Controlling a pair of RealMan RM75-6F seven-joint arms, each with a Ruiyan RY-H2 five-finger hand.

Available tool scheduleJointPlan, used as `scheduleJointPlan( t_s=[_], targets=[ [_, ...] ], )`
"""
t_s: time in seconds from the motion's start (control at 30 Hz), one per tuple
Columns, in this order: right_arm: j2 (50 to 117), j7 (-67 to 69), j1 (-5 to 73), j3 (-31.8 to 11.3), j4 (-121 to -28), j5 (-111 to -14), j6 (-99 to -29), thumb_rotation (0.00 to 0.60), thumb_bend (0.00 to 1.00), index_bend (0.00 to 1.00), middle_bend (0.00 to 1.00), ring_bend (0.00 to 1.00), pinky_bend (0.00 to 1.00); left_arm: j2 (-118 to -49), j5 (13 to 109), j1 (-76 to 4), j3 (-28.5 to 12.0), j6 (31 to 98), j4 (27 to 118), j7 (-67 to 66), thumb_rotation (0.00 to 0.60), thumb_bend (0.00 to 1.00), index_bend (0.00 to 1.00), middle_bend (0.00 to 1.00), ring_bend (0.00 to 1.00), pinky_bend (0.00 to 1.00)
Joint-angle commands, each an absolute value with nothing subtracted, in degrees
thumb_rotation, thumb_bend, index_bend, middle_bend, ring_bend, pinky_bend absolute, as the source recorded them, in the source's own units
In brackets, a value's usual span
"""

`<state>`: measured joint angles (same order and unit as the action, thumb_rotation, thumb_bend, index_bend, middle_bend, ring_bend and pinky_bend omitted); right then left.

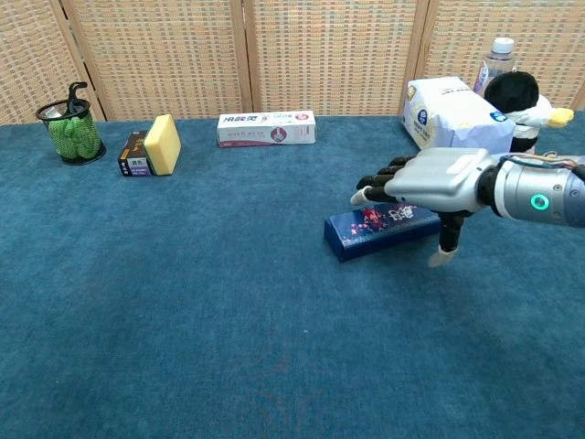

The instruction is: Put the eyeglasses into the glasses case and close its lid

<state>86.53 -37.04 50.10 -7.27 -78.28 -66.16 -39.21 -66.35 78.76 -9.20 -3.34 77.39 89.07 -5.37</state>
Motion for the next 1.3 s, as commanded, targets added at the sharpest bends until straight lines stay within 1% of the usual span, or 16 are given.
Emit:
scheduleJointPlan(
  t_s=[0.03, 0.3, 0.37, 0.43, 0.53, 0.57, 0.63, 0.67, 0.73, 0.83, 0.93, 1.07, 1.17, 1.23, 1.27, 1.3],
  targets=[
    [88.6, -35.1, 51.1, -7.2, -75.4, -67.0, -39.1, 0.6, 0.05, 0.0, 0.0, 0.0, 0.0, -66.3, 78.6, -9.2, -3.5, 77.3, 89.0, -5.2, 0.6, 0.0, 0.0, 0.0, 0.0, 0.0],
    [91.8, -31.2, 52.1, -6.9, -69.3, -68.3, -39.1, 0.6, 0.06, 0.0, 0.0, 0.0, 0.0, -66.1, 78.2, -9.4, -3.6, 76.8, 88.9, -4.8, 0.6, 0.0, 0.0, 0.0, 0.0, 0.0],
    [92.1, -30.8, 52.3, -6.8, -68.3, -68.1, -38.8, 0.6, 0.08, 0.0, 0.01, 0.0, 0.0, -66.1, 78.1, -9.4, -3.7, 76.8, 88.9, -4.8, 0.6, 0.0, 0.0, 0.0, 0.0, 0.0],
    [92.4, -30.5, 52.4, -6.8, -67.7, -68.2, -38.7, 0.6, 0.12, 0.0, 0.06, 0.0, 0.0, -66.1, 78.0, -9.4, -3.7, 76.8, 88.8, -4.7, 0.6, 0.0, 0.0, 0.0, 0.0, 0.0],
    [92.9, -29.9, 52.6, -6.7, -66.5, -68.4, -38.9, 0.6, 0.2, 0.01, 0.22, 0.0, 0.0, -66.1, 77.8, -9.4, -3.8, 76.7, 88.8, -4.7, 0.6, 0.0, 0.0, 0.0, 0.0, 0.0],
    [93.1, -29.7, 52.6, -6.7, -66.2, -68.4, -38.9, 0.6, 0.22, 0.03, 0.25, 0.0, 0.0, -66.1, 77.8, -9.5, -3.8, 76.7, 88.8, -4.7, 0.6, 0.0, 0.0, 0.0, 0.0, 0.0],
    [93.4, -29.1, 52.6, -6.6, -65.7, -68.5, -39.1, 0.6, 0.26, 0.09, 0.33, 0.0, 0.0, -66.2, 77.8, -9.5, -3.8, 76.7, 88.8, -4.8, 0.6, 0.0, 0.0, 0.0, 0.0, 0.0],
    [93.4, -28.8, 52.6, -6.6, -65.5, -68.6, -39.2, 0.6, 0.28, 0.11, 0.35, 0.0, 0.0, -66.2, 77.8, -9.5, -3.8, 76.7, 88.7, -4.8, 0.6, 0.0, 0.0, 0.0, 0.0, 0.0],
    [93.6, -28.1, 52.5, -6.5, -65.3, -69.1, -39.6, 0.6, 0.34, 0.17, 0.42, 0.0, 0.0, -66.2, 77.7, -9.5, -3.8, 76.7, 88.7, -4.9, 0.6, 0.0, 0.0, 0.0, 0.0, 0.0],
    [93.8, -27.2, 52.3, -6.4, -65.0, -69.9, -40.3, 0.6, 0.39, 0.24, 0.5, 0.04, 0.0, -66.3, 77.7, -9.5, -3.8, 76.6, 88.7, -5.0, 0.6, 0.0, 0.0, 0.0, 0.0, 0.0],
    [94.0, -26.3, 52.1, -6.3, -64.6, -70.8, -41.1, 0.6, 0.41, 0.28, 0.53, 0.08, 0.0, -66.3, 77.7, -9.5, -3.7, 76.6, 88.7, -5.1, 0.6, 0.0, 0.0, 0.0, 0.0, 0.0],
    [94.0, -25.5, 52.0, -6.0, -64.3, -71.6, -41.6, 0.6, 0.41, 0.29, 0.54, 0.1, 0.0, -66.4, 77.7, -9.5, -3.7, 76.7, 88.7, -5.2, 0.6, 0.0, 0.0, 0.0, 0.0, 0.0],
    [93.9, -25.1, 52.0, -5.9, -64.4, -71.8, -41.7, 0.6, 0.41, 0.29, 0.49, 0.1, 0.0, -66.4, 77.8, -9.5, -3.7, 76.8, 88.7, -5.2, 0.6, 0.0, 0.0, 0.0, 0.0, 0.0],
    [93.7, -25.0, 52.0, -5.9, -64.7, -71.7, -41.5, 0.6, 0.41, 0.29, 0.4, 0.1, 0.0, -66.4, 77.8, -9.5, -3.7, 76.8, 88.8, -5.2, 0.6, 0.0, 0.0, 0.0, 0.0, 0.0],
    [93.5, -25.0, 52.0, -5.9, -64.9, -71.6, -41.4, 0.6, 0.39, 0.28, 0.32, 0.09, 0.0, -66.4, 77.8, -9.5, -3.7, 76.9, 88.8, -5.2, 0.6, 0.0, 0.0, 0.0, 0.0, 0.0],
    [93.3, -25.0, 52.0, -5.9, -65.3, -71.3, -41.2, 0.6, 0.35, 0.24, 0.24, 0.06, 0.0, -66.3, 77.8, -9.4, -3.7, 76.9, 88.8, -5.2, 0.6, 0.0, 0.0, 0.0, 0.0, 0.0]
  ],
)
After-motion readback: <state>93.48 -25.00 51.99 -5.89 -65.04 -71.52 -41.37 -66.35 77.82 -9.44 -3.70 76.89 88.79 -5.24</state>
